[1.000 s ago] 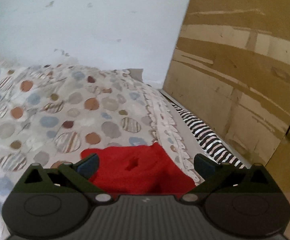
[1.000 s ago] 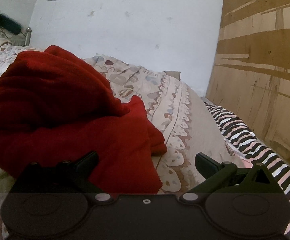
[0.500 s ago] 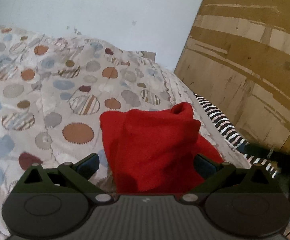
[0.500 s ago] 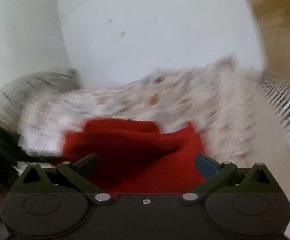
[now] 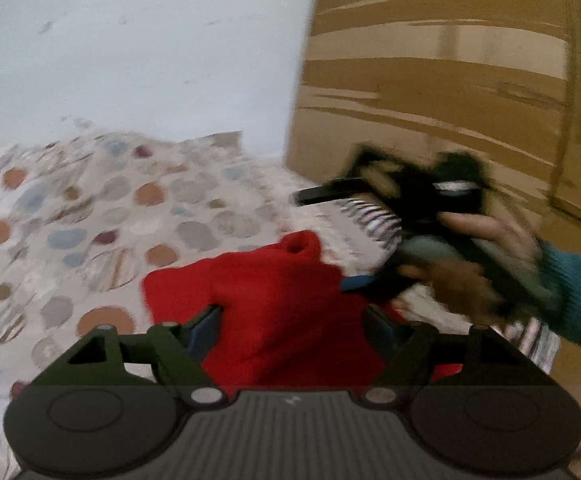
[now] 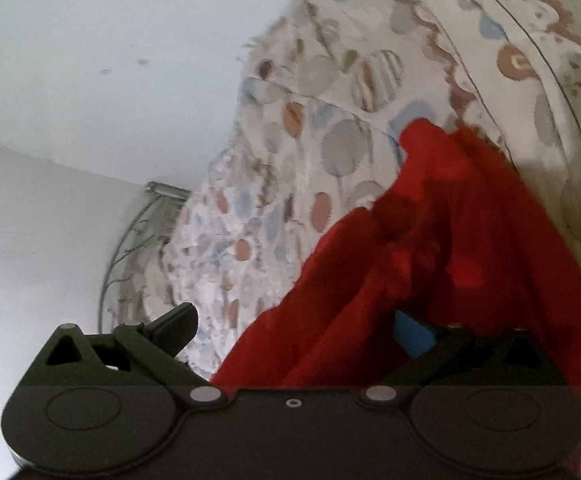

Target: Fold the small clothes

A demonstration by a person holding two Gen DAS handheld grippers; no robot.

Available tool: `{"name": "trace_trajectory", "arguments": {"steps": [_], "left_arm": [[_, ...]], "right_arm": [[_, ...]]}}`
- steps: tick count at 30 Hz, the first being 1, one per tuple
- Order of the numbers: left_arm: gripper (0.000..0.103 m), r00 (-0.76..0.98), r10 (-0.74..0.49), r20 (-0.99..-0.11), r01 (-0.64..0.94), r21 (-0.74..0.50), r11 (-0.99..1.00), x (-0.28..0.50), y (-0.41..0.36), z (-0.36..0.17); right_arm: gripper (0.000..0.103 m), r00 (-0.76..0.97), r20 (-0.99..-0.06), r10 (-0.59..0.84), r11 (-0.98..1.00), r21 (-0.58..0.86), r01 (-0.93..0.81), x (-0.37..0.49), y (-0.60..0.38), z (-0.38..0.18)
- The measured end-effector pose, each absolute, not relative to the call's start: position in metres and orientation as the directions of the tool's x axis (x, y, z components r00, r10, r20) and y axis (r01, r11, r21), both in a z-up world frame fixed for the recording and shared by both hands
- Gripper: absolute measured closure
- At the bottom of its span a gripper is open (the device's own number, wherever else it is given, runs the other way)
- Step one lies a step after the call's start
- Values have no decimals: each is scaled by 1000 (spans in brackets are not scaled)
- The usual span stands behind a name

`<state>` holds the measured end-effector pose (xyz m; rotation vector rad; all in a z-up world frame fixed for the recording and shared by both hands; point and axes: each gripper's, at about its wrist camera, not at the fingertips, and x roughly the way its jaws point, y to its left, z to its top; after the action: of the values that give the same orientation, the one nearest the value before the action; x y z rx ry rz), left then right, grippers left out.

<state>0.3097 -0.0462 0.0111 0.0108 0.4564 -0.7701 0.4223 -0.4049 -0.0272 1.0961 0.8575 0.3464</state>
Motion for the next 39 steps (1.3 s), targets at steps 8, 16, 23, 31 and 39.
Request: {"name": "trace_trajectory", "arguments": {"steps": [8,16,23,31,39], "left_arm": [[23,539,-733,-415,772,-105,627,284,-71,4],[23,415,-802,-430,857,-113,504,260,-108,-5],[23,377,-804,-460,884,-80,460,256,-142,-17],[23,384,-787,-483,893,-22,450,252,-145,-33],[17,388,-783,-487,896,0,444,241,-140,-38]], "right_arm": [[40,610,-573,547,642,755,135,425,-391,-27],[77,736,-541,407,818,575,-29,375,-402,5],[88,779,-560,283,877,480,27,348,-425,-2],[87,763,-561,322,836,547,50,353,-443,-34],[34,790,-472,393,692,717,84,348,-451,-31]]}}
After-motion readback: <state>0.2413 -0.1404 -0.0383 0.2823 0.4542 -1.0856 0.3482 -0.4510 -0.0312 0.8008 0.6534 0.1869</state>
